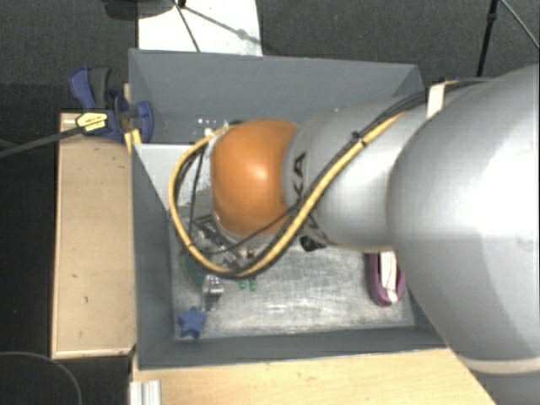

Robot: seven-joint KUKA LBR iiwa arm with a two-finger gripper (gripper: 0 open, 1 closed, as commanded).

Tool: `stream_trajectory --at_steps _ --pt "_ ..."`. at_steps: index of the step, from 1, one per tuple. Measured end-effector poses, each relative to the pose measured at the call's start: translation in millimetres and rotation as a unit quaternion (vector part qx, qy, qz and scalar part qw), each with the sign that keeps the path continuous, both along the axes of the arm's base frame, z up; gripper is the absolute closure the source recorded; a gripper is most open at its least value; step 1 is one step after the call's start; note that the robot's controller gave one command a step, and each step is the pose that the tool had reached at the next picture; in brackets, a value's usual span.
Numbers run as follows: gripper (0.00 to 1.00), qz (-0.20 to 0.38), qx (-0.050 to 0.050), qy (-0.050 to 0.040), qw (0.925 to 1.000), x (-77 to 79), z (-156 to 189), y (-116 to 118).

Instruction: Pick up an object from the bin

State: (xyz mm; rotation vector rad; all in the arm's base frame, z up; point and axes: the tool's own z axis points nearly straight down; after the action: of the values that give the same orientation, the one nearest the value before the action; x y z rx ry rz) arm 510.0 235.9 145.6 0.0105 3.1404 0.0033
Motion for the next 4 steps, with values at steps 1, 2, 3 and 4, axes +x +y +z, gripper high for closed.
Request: stream_trajectory --at_steps 1,2,3,4 --pt "0.00 0.062 -0.003 -0.0059 0.9981 43.5 -72.7 -43.6" --pt "1.00 0.064 0.000 -0.0035 0.9980 40.0 -72.8 -38.4" --pt "0.00 0.063 0.000 -0.0014 0.9980 38.4 -74.3 -38.3" --pt "1.00 0.062 0.000 -0.0033 0.9980 39.8 -72.9 -37.9"
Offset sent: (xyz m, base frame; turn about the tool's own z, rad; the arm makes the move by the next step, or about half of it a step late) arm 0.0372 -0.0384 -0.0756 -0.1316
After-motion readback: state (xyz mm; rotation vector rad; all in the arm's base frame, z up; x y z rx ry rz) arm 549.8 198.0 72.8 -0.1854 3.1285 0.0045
